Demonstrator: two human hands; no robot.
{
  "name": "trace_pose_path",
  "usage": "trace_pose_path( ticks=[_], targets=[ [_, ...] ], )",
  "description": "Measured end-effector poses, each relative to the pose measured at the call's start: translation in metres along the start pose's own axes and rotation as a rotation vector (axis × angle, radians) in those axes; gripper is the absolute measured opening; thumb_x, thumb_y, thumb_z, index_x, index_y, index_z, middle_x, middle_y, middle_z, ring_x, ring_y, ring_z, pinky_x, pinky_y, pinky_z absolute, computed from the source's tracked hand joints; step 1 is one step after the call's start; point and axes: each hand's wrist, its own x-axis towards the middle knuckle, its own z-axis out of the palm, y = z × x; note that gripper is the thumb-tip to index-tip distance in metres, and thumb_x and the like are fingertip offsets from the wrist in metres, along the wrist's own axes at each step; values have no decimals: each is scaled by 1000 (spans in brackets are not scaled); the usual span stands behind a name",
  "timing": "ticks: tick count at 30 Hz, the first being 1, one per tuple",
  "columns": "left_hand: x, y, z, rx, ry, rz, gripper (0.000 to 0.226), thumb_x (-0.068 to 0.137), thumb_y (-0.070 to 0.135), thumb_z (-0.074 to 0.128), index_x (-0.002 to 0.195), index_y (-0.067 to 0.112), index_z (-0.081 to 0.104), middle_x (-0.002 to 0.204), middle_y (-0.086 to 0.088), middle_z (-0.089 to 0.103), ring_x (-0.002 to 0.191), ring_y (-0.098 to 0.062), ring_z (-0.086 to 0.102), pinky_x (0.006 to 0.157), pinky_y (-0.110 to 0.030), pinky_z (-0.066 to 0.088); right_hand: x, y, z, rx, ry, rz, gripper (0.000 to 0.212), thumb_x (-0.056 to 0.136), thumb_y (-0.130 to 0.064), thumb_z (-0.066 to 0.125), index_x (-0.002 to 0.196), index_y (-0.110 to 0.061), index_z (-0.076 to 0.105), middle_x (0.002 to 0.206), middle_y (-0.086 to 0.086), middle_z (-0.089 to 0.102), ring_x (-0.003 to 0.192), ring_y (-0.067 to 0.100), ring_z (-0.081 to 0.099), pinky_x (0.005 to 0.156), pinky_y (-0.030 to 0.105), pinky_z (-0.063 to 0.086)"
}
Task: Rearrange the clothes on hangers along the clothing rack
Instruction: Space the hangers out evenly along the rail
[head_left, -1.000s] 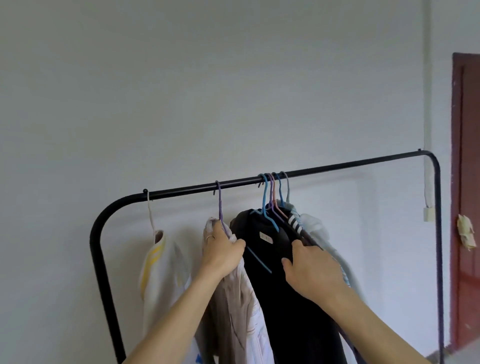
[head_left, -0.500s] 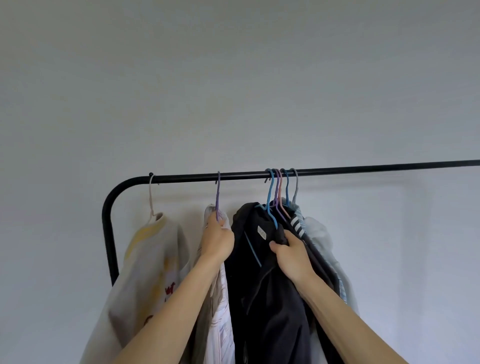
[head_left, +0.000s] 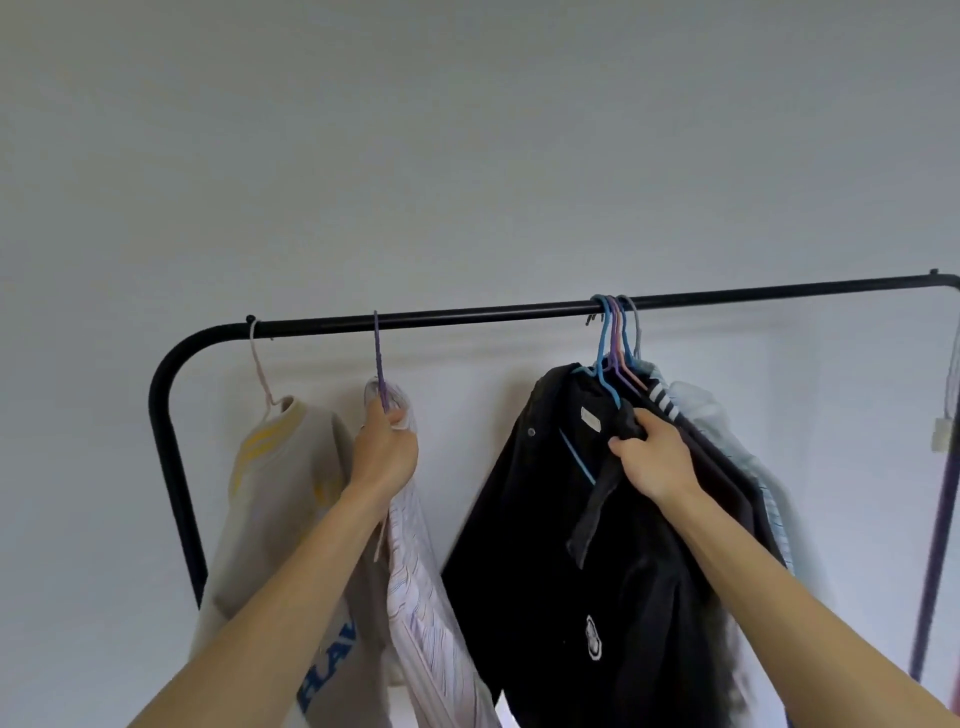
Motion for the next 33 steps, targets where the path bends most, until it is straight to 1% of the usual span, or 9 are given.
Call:
trace_pose_path(
  ticks=[5,10,13,19,23,25,28,31,33],
  targets=[
    [-4,2,2,-33,-10,4,62,95,1,38,152,21,24,145,2,44,130,-22,43,103,-31,35,-6,-7,15,-11,-76,-60,17,84,-5,60,95,-16,67,88,5,71,87,22,65,78,35,50],
    [-7,3,-1,-29,-33,34,66,91,-4,34,151,22,25,148,5,43,134,-20,40,110,-32,31,-19,-29,53,-26,-137,-153,13,82,-1,54,87,-11,61,72,3,61,70,21,57,55,24,39],
    [-8,3,-2,-4,-55,50,74,89,-6,34,153,25,18,149,3,42,137,-20,38,104,-25,29,-25,-43,68,-29,-147,-178,13,84,0,51,87,-10,59,68,-2,56,65,19,53,52,24,36],
    [-14,7,-8,22,-84,68,79,87,-6,33,154,29,8,153,4,37,138,-22,37,91,-22,35,-41,-37,84,-43,-210,-120,27,83,-1,47,98,-19,60,82,0,64,76,19,60,58,23,43],
    [-15,4,-20,39,-85,55,81,85,-6,32,154,29,9,152,5,39,137,-22,38,104,-31,39,-50,-40,92,4,-225,-107,23,86,-1,50,103,-15,57,98,8,63,81,17,59,57,17,43],
    [-16,2,-25,45,-106,54,81,86,-6,32,154,30,7,152,5,38,138,-23,37,105,-29,37,-53,-44,98,24,-234,-109,21,86,0,51,102,-11,58,100,12,62,80,19,59,53,16,42],
    [-18,1,-32,54,-129,57,81,87,-7,32,155,30,6,153,4,37,140,-23,34,100,-26,35,-60,-48,109,101,-252,-107,22,86,2,48,102,-9,59,98,15,63,76,20,60,57,22,46],
    [-19,1,-39,71,-134,57,81,87,-7,34,155,28,5,153,1,38,140,-24,34,103,-28,34,-64,-52,118,210,-293,-63,36,88,4,46,116,-14,58,99,10,66,88,22,64,75,33,53],
    [-20,2,-43,82,-132,55,81,87,-8,34,155,27,5,153,0,37,141,-24,33,107,-31,33,-65,-52,122,241,-306,-44,40,88,4,45,121,-16,57,96,6,66,88,20,65,75,32,53]
  ],
)
